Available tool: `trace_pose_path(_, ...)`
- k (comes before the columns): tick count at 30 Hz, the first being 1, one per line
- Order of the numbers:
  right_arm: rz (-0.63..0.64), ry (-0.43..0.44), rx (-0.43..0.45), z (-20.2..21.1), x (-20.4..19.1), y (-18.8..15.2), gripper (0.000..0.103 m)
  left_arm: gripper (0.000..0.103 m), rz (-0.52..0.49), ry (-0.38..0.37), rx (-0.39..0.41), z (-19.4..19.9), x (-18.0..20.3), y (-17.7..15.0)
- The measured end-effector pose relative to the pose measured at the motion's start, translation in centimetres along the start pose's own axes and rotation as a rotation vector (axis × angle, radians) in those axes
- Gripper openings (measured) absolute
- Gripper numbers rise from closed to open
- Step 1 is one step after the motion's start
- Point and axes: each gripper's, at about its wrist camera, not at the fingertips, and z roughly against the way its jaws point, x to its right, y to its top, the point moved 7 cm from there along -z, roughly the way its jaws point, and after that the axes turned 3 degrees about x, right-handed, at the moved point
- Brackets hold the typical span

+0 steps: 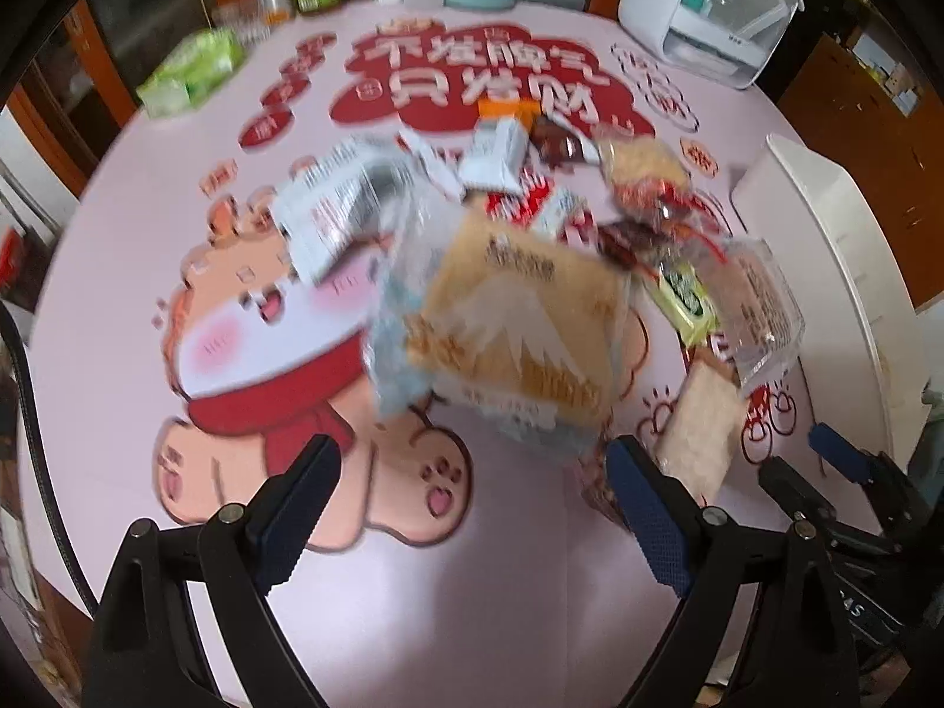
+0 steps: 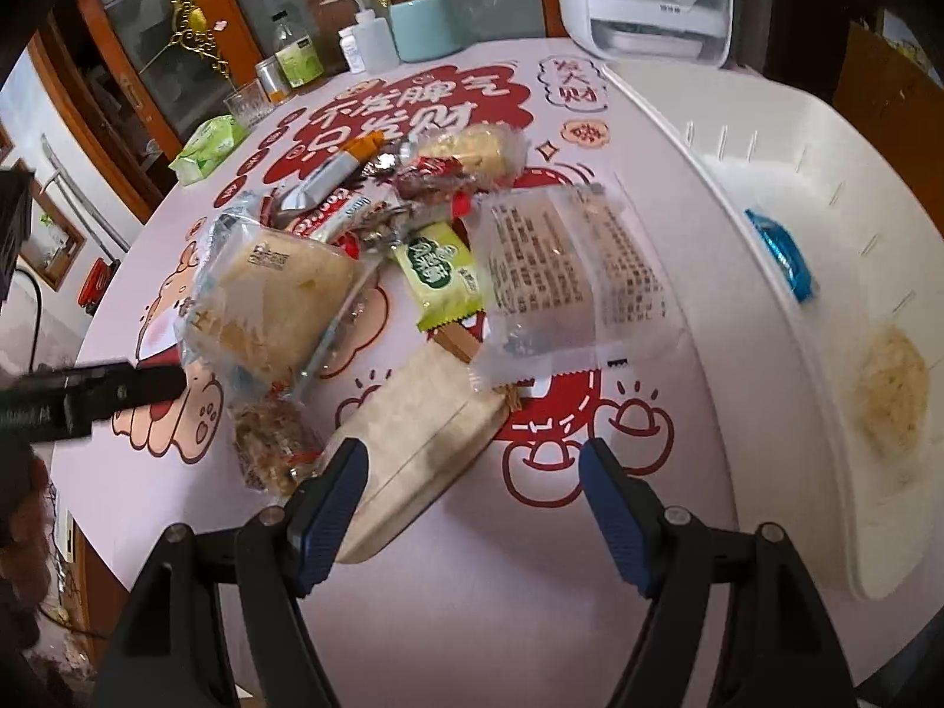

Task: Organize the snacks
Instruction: 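Move both tools back over the snack pile, then grasp the brown nut bag with the left tool while the right tool grasps the wafer pack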

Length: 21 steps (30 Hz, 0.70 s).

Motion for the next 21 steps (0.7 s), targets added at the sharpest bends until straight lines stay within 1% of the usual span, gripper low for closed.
trace_pose_path(2, -0.022, 0.009, -0.017, -0.6, 0.2, 0.1, 0.075, 0.091, 0.012, -0.037, -0.031, -0.8, 0.6, -0.6)
trace_pose_path(7, -0.077, 0.039, -0.059, -1.8, 0.2, 0.2, 0.075, 0.091, -0.008, -0.085, -0.087, -2.8, 3.3, -1.6)
trace_pose_path(9, -0.085, 0.044, -0.061, -1.9, 0.2, 0.3, 0.075, 0.091, -0.007, -0.107, -0.106, -3.4, 4.2, -1.8)
trace_pose_path(10, -0.085, 0.041, -0.061, -1.9, 0.2, 0.3, 0.074, 0.091, -0.002, -0.119, -0.119, -3.8, 4.7, -2.0)
trace_pose_path(12, -0.09, 0.008, -0.06, -2.0, 0.7, 0.2, 0.074, 0.091, 0.012, -0.133, -0.14, -4.6, 5.3, -2.1)
trace_pose_path(15, -0.113, 0.015, -0.072, -2.2, 1.3, 0.1, 0.074, 0.086, 0.066, -0.179, -0.191, -5.9, 6.0, -2.6)
trace_pose_path(16, -0.116, 0.017, -0.073, -2.1, 1.4, 0.0, 0.074, 0.083, 0.09, -0.2, -0.212, -6.3, 6.2, -2.8)
trace_pose_path(17, -0.116, 0.016, -0.073, -2.1, 1.5, 0.0, 0.074, 0.082, 0.107, -0.204, -0.21, -6.3, 6.3, -2.8)
trace_pose_path(21, -0.113, 0.011, -0.072, -2.0, 1.6, -0.2, 0.074, 0.075, 0.121, -0.208, -0.194, -6.4, 6.9, -2.6)
